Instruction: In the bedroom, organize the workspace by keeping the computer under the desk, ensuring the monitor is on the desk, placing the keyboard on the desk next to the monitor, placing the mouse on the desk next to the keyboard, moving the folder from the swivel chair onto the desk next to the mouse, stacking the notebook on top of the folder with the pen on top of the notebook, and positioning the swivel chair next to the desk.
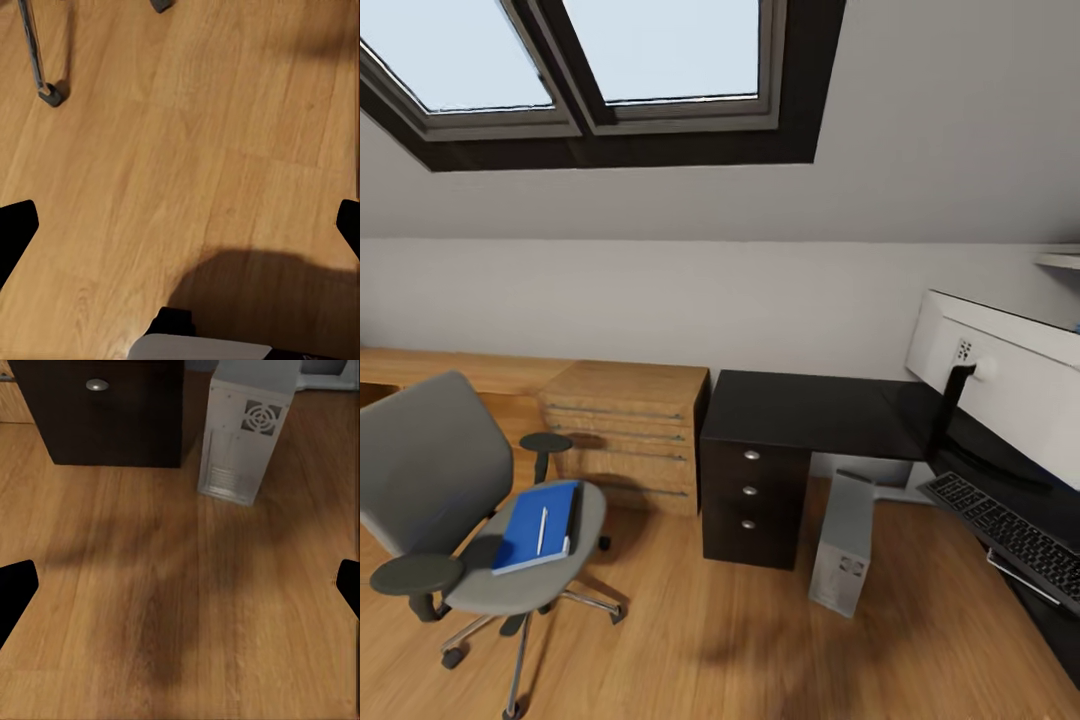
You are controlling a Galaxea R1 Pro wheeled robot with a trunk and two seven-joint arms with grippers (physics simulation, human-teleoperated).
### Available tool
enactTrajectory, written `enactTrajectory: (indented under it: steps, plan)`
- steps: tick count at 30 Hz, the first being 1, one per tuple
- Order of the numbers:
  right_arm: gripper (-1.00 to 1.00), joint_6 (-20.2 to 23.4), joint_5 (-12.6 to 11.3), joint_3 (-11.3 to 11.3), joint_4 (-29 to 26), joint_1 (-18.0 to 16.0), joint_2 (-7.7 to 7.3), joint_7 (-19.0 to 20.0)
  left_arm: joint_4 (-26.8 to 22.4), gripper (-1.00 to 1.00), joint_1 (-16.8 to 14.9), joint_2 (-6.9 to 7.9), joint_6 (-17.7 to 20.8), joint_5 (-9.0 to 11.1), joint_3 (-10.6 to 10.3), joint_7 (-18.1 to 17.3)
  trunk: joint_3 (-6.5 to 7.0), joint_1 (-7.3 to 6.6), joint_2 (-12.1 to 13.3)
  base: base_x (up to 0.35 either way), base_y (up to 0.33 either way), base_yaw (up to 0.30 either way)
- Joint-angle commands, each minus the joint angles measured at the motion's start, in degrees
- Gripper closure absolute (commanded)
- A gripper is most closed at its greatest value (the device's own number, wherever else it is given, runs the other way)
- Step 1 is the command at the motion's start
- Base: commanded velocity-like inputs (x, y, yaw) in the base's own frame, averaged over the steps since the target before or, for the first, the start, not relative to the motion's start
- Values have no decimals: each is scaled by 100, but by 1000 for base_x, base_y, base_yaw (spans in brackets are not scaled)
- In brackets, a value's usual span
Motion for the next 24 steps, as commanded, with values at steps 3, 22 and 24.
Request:
enactTrajectory:
  steps: [3, 22, 24]
  plan:
    - [-100, -14, 12, 3, 5, -5, 2, -25, 2, -100, -3, 5, -16, 28, -40, 46, 56, -67, 118, 0, 0, -251]
    - [-100, -6, 56, 11, 11, -5, -7, 393, 2, -100, -2, 13, -30, 26, -26, 43, 334, -374, 679, 0, 0, -227]
    - [-100, 2, 50, 4, 24, -5, -7, 398, 2, -100, -2, 13, -31, 26, -25, 41, 334, -374, 679, 0, 0, -25]
